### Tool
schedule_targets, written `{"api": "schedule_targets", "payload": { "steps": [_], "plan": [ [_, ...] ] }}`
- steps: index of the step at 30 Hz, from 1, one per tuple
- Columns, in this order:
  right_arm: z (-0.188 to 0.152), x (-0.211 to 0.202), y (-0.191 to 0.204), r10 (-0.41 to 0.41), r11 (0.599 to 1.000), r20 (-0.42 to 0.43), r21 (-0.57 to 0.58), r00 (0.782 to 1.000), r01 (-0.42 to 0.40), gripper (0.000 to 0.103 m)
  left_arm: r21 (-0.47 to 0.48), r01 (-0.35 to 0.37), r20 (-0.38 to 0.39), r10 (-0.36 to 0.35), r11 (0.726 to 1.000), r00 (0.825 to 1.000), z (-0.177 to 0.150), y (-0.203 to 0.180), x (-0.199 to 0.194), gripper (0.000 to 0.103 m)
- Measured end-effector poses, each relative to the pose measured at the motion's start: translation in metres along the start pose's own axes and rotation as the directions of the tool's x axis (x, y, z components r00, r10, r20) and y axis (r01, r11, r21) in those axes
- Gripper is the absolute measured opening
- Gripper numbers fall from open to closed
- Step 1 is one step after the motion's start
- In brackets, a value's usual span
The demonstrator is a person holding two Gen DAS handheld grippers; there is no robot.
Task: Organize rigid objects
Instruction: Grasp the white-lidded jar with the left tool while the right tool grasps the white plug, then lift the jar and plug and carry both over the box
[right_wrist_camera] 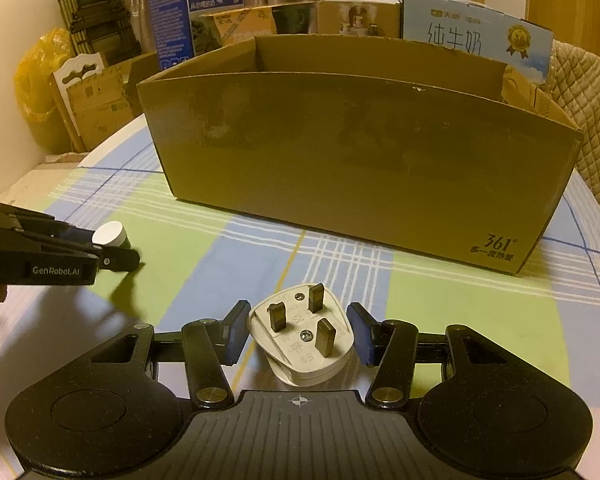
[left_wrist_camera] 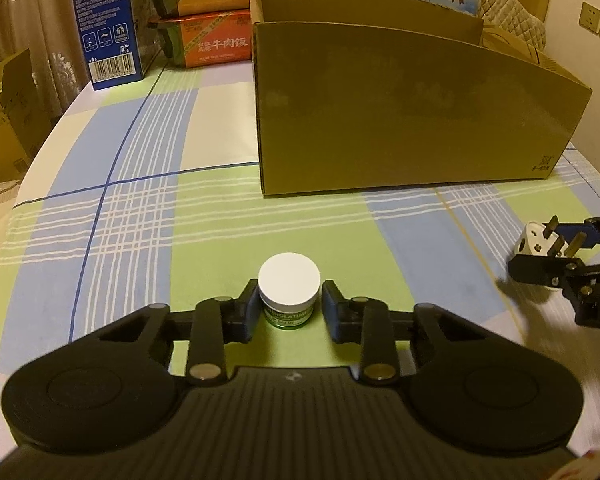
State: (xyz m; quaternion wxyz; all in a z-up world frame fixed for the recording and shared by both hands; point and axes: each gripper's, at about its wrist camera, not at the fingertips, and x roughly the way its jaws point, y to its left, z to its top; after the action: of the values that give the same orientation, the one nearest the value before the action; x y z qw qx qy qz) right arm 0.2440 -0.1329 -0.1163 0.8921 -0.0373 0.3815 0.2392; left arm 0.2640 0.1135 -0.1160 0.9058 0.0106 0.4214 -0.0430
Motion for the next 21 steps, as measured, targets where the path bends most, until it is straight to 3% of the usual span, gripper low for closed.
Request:
{"api": "schedule_targets", "payload": {
  "steps": [21],
  "plan": [
    [-0.0033, 0.0034, 0.0004, 0.003, 1.0, -0.028, 0.01, 1.0, -0.003, 0.049, -0.031, 0.021, -0.015, -0.022, 0.999, 1.0, 0.0053, -0.0058, -0.0045, 0.025]
  ]
}}
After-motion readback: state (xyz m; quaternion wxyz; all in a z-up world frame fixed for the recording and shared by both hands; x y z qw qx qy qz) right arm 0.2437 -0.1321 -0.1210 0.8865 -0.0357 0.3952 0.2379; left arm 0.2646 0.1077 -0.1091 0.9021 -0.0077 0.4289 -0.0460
